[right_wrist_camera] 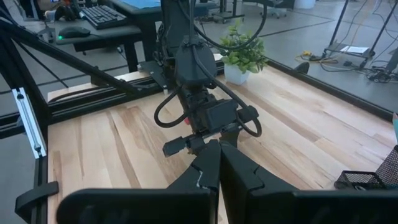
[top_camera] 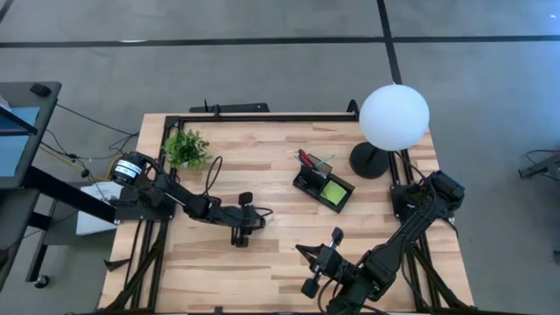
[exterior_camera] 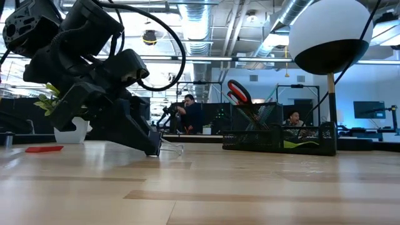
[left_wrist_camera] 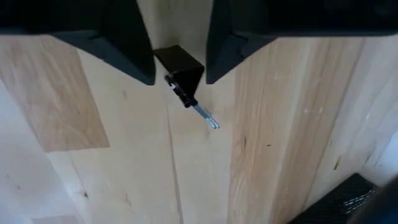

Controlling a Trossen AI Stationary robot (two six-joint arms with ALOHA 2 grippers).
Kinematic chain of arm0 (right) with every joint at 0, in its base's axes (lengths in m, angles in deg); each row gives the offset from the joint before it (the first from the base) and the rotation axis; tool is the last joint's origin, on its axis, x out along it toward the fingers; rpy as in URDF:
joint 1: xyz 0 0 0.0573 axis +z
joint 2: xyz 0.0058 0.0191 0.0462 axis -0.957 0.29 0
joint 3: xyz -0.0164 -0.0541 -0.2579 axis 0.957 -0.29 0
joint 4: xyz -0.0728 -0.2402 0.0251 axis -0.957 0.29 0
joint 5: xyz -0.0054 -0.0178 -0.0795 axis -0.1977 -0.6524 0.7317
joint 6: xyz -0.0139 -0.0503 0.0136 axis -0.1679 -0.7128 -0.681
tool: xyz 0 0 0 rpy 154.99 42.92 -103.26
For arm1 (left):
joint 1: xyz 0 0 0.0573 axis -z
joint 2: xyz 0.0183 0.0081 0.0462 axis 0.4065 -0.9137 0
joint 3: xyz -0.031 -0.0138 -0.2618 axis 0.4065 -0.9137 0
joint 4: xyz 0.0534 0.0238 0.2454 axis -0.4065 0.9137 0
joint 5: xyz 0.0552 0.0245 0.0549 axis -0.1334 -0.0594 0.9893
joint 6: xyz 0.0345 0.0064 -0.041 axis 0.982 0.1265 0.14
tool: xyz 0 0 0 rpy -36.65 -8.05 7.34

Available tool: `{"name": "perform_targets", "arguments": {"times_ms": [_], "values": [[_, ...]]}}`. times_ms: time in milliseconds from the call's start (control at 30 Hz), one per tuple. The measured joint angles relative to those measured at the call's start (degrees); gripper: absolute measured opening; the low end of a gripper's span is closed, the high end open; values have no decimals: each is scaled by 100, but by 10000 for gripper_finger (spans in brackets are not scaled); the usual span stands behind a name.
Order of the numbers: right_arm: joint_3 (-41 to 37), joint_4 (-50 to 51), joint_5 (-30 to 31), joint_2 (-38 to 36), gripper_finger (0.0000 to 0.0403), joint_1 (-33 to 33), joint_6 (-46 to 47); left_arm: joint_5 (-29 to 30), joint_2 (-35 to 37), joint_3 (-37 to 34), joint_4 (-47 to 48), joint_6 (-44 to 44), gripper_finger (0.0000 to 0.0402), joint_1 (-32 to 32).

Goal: Pick and place office supplies into organizer
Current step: Put the black binder clip into the desk organizer

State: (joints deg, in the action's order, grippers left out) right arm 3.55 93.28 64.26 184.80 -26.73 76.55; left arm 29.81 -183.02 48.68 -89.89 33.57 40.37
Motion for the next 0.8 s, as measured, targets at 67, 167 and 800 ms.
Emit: {"name": "perform_targets", "arguments": {"times_ms": [67,167,800], "values": [[0,0,0,0,0,0,0,52,0,0,0,-108,108,0],[0,0,0,0,0,0,0,87,0,-1,-28,-257,63,0],[2,-24,83,0,0,7,1,336,0,2175,1023,808,46,-1090]]}}
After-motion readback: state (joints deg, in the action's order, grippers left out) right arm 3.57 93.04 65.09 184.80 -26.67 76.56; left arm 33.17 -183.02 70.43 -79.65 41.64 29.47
